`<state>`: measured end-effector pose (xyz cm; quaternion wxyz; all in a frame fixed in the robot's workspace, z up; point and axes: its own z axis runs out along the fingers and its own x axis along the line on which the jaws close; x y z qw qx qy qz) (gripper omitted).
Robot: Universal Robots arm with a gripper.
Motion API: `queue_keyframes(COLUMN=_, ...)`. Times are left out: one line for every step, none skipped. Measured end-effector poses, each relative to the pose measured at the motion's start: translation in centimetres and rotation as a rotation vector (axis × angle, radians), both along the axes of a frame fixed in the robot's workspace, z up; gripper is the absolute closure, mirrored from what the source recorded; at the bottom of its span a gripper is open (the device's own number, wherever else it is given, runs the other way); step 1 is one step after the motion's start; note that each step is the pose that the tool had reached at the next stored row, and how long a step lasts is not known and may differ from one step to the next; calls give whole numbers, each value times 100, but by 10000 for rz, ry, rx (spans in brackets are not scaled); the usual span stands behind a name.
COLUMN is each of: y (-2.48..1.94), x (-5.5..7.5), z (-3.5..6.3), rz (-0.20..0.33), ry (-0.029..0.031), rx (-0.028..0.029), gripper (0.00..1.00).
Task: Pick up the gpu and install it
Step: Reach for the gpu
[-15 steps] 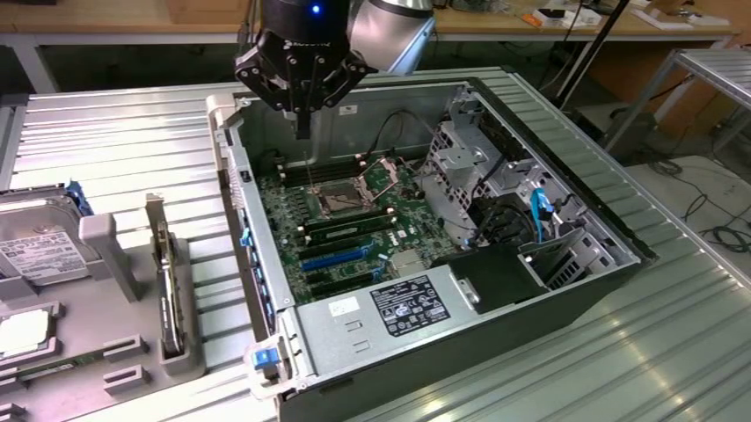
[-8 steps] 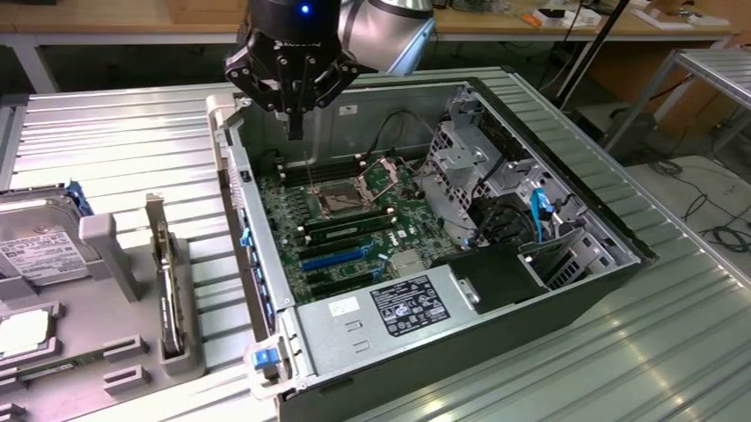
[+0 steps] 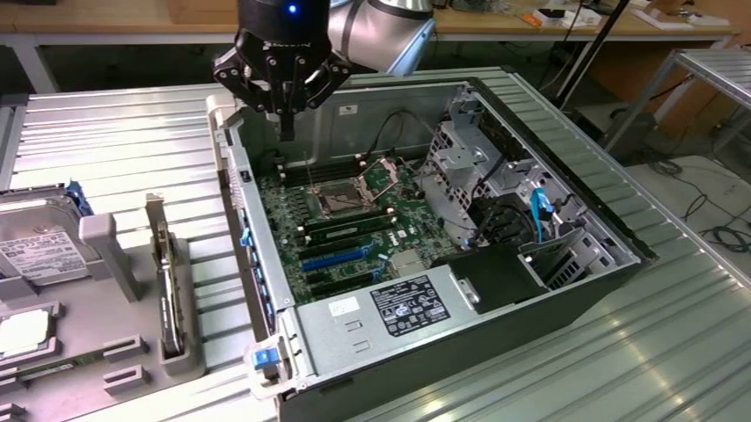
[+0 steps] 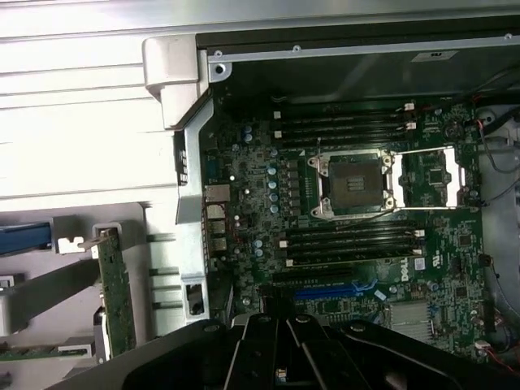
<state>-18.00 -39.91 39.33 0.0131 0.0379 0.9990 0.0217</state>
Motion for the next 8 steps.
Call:
queue_keyframes(y=0, x=-12, z=0, rz=0, ry=0, rx=-1, gripper=89)
queue_keyframes(y=0, x=-23, z=0, rz=-1, ry=0, rx=-1, gripper=89)
queue_keyframes(y=0, x=-31, z=0, rz=-1, ry=0, rx=-1, gripper=89)
queue_keyframes(y=0, x=-41, z=0, rz=0, ry=0, rx=0, gripper=89)
queue_keyframes(y=0, x=-49, z=0, rz=0, ry=0, rx=0, gripper=89)
queue_keyframes(y=0, x=-61, z=0, rz=-1, ry=0, rx=-1, gripper=89)
queue_keyframes(y=0, x=-68, z=0, rz=0, ry=0, rx=0, gripper=89)
queue_keyframes(y=0, x=-77, z=0, rz=0, ry=0, rx=0, gripper=89)
